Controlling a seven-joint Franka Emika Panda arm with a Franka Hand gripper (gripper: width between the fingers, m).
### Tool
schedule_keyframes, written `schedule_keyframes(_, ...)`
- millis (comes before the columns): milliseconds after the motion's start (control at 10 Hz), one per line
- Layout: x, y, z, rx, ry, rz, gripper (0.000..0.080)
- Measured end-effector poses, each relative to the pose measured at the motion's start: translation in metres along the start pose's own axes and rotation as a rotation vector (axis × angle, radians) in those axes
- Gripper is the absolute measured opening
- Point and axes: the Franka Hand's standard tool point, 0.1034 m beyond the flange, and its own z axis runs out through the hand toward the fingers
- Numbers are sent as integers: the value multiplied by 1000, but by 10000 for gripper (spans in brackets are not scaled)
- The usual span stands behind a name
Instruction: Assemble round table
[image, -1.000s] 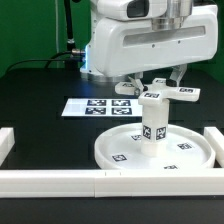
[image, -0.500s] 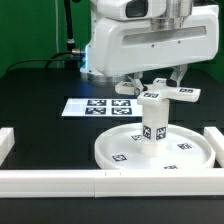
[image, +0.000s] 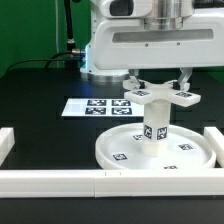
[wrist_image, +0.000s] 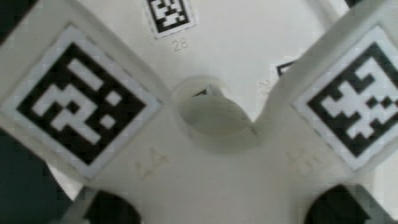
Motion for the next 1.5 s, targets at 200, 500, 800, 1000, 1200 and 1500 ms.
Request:
schedule_keyframes(200, 0, 0, 0, 5, 6, 234, 446)
schedule_keyframes(500, 1, 0, 1, 19, 16, 491, 446)
schedule_keyframes(800, 1, 0, 1, 30, 10, 668, 446)
schedule_keyframes(1000, 1, 0, 1, 48, 12, 879, 446)
schedule_keyframes(1200, 1, 0, 1, 82, 32, 1102, 446)
schedule_keyframes(1500, 1, 0, 1, 95, 41, 1298, 446)
